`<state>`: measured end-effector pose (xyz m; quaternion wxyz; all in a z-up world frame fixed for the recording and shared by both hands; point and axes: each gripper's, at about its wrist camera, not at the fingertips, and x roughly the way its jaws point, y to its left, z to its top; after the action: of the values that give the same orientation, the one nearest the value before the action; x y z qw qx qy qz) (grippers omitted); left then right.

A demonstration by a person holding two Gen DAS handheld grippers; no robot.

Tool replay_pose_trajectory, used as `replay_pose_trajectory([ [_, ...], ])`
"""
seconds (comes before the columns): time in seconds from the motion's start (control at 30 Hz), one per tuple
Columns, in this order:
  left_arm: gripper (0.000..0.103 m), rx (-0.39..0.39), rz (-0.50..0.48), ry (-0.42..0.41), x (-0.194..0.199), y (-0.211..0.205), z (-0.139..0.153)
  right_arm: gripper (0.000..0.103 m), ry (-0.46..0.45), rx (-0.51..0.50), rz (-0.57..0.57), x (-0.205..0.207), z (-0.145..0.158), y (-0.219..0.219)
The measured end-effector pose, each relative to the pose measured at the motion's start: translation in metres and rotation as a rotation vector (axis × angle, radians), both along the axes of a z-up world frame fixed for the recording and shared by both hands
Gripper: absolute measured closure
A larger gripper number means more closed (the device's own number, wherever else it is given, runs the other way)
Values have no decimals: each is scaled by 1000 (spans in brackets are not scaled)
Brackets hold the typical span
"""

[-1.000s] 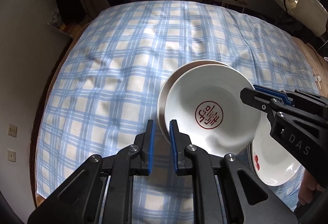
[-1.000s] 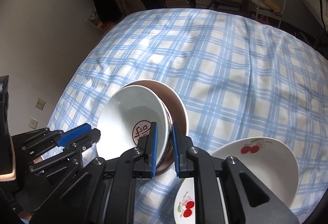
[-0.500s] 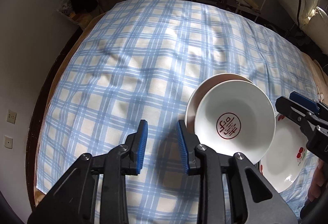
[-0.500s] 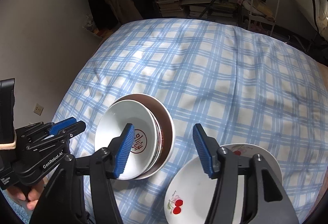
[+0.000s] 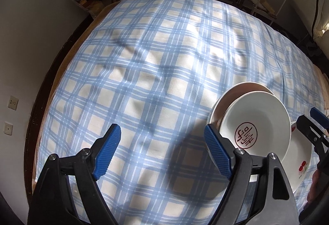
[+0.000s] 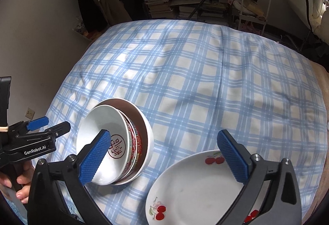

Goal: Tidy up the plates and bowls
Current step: 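Move the left tool to the bowl stack rim while the right tool approaches it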

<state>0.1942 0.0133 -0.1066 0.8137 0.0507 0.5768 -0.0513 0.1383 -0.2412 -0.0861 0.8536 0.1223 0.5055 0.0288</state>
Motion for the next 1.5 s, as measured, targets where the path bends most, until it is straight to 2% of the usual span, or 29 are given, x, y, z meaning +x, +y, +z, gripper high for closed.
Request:
replay_pose_trajectory([
  [0.2, 20, -49, 12, 10, 3, 4, 1, 0, 23, -42, -17, 1, -7, -4],
  [0.3, 19, -88, 5, 25, 4, 4, 1, 0, 35, -25, -34, 1, -9, -9],
  [0.57, 19, -129, -20, 67, 6, 0, -5, 0, 62, -15, -51, 2, -14, -14],
  [0.73, 19, -107, -28, 82, 8, -3, -12, 0, 91, -8, -61, 3, -20, -14],
  [0.93, 19, -121, -29, 89, 10, -3, -13, 0, 106, -5, -62, 3, -24, -14],
  [1.5, 19, -79, -43, 78, 11, -2, -16, 0, 138, 4, -76, 4, -33, -16],
])
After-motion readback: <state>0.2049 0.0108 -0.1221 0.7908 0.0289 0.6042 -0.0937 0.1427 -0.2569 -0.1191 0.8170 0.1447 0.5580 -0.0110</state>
